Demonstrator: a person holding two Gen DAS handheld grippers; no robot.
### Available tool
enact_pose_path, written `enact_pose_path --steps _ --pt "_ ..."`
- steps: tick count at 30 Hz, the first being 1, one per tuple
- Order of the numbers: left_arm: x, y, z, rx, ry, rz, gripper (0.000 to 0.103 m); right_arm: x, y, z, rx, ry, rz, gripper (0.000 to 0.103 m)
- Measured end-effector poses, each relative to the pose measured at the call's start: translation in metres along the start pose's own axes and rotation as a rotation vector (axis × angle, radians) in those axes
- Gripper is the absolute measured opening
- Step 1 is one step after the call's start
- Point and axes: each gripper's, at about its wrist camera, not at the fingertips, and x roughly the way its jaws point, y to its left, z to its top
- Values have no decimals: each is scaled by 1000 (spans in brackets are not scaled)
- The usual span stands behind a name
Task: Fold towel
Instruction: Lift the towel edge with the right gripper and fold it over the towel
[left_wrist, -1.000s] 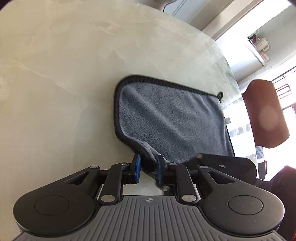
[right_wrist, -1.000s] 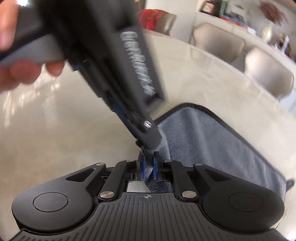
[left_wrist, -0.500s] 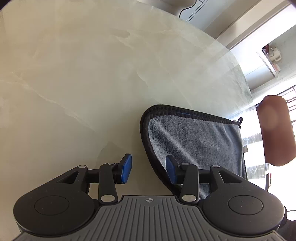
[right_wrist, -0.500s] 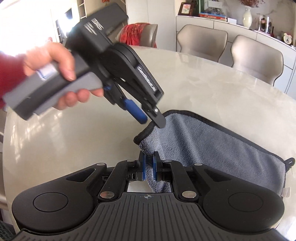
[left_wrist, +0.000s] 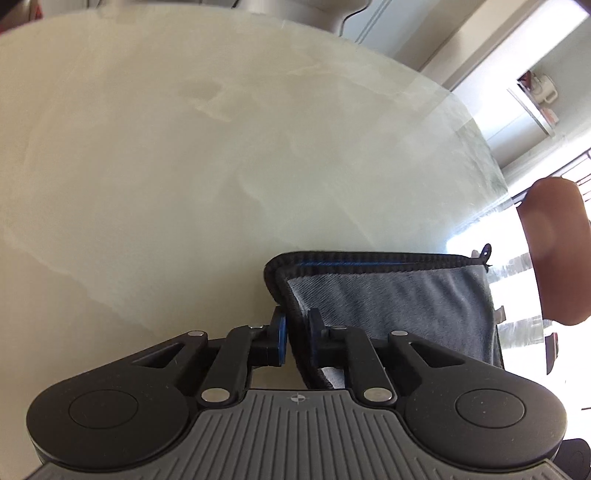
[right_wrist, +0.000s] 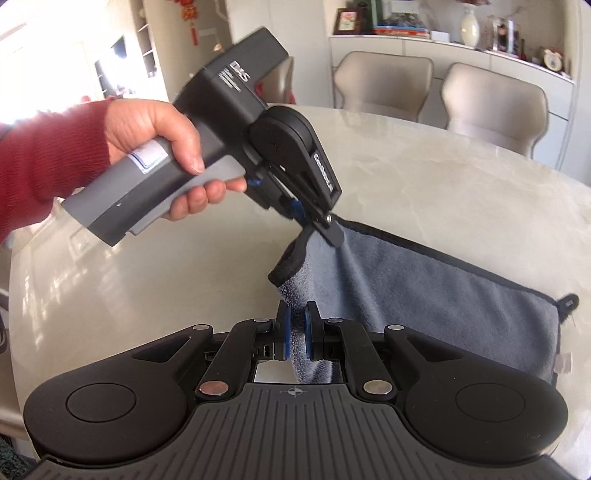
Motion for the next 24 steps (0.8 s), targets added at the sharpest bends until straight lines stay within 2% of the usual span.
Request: enact_pose_path --steps 4,9,13,24 --pt "-6 -28 11 58 -18 -12 10 -9 -16 -2 94 -24 3 8" --pt "-4 -74 23 159 -22 -29 10 -34 -40 -13 212 -61 -40 8" --pt "15 -120 27 256 -14 -26 10 -48 -61 -26 297 -73 -87 8" --pt "65 -204 20 382 38 -53 10 -65 -113 -64 452 -69 -180 8"
